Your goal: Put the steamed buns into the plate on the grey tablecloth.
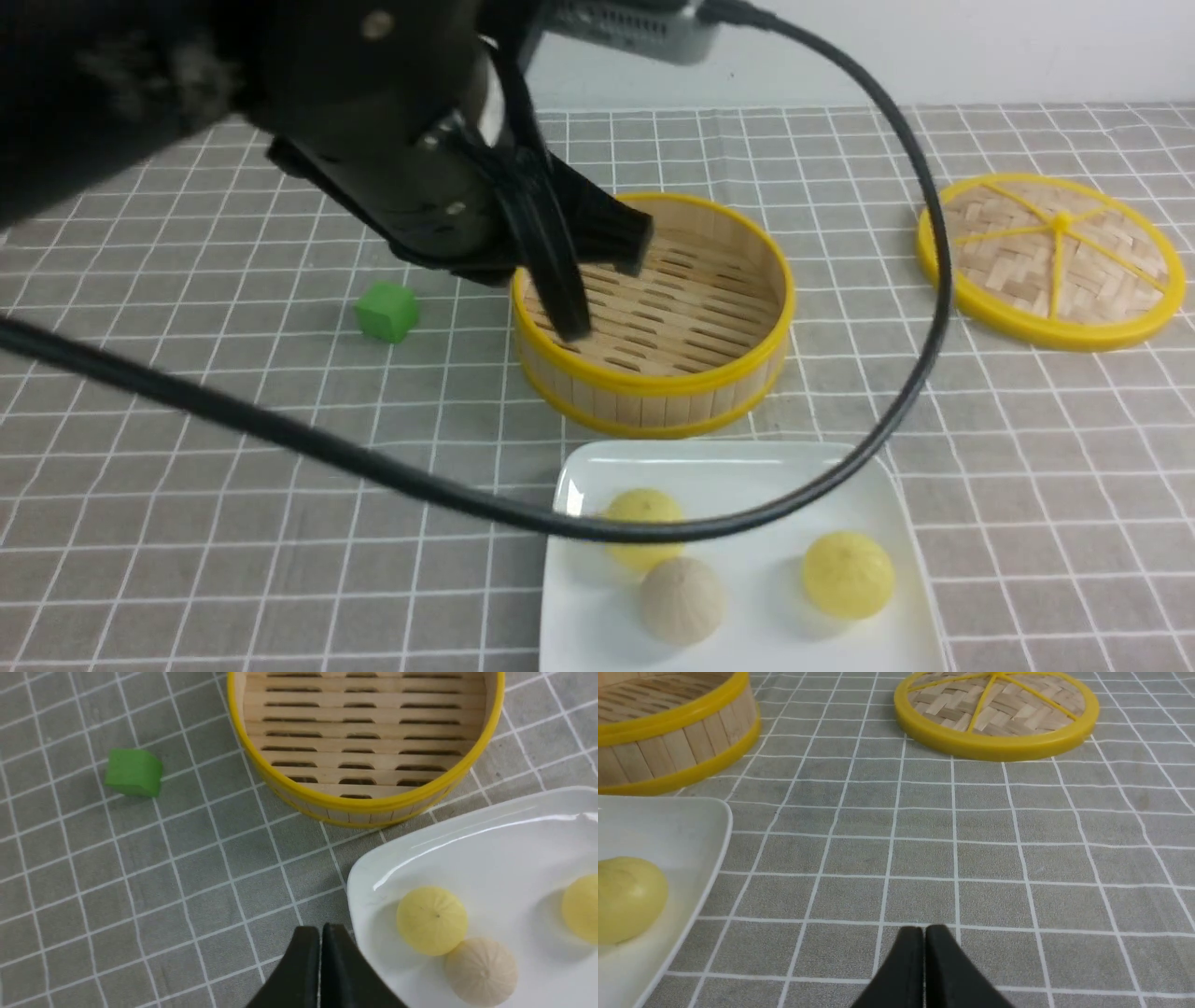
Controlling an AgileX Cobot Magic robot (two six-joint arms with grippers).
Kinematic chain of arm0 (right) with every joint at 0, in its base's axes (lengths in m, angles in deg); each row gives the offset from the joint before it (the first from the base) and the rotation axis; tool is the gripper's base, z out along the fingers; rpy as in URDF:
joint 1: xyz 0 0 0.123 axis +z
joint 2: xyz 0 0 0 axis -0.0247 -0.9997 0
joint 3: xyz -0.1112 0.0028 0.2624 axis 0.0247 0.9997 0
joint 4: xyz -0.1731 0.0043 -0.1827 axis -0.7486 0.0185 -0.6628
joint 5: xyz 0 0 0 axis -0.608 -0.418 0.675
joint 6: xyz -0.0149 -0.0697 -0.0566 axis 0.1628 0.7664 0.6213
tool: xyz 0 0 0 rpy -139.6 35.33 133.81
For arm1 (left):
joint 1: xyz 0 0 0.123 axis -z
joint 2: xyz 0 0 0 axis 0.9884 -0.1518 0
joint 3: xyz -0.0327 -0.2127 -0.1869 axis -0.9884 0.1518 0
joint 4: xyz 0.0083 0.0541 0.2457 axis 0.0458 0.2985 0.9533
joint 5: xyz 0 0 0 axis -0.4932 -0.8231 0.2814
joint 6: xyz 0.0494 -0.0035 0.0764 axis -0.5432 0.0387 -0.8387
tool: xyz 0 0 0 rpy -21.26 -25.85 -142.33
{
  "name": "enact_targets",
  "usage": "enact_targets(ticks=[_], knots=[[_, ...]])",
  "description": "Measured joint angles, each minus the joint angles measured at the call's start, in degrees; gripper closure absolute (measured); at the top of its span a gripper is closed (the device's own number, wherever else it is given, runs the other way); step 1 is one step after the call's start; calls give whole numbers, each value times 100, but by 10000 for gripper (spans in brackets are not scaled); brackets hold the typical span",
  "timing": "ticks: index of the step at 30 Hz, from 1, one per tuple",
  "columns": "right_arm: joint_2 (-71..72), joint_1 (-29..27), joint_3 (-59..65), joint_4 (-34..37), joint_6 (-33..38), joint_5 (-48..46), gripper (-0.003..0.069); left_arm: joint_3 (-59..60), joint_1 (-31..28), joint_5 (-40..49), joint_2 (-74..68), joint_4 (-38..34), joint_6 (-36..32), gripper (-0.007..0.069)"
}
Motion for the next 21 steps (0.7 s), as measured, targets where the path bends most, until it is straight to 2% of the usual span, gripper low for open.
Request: enact_targets(ticks=[5, 12, 19, 21], knots=[[0, -129, 0, 0, 0, -5, 627, 0, 0, 437, 763, 106, 0, 599], [0, -174, 0, -11, 0, -5, 617, 310, 0, 470, 1890, 108, -124, 599], [0, -174, 0, -15, 0, -5, 610, 1882, 0, 345, 3280, -1146, -280, 599], [0, -174, 0, -15, 0, -5, 606, 2964, 0, -320, 3971, -1553, -361, 599]])
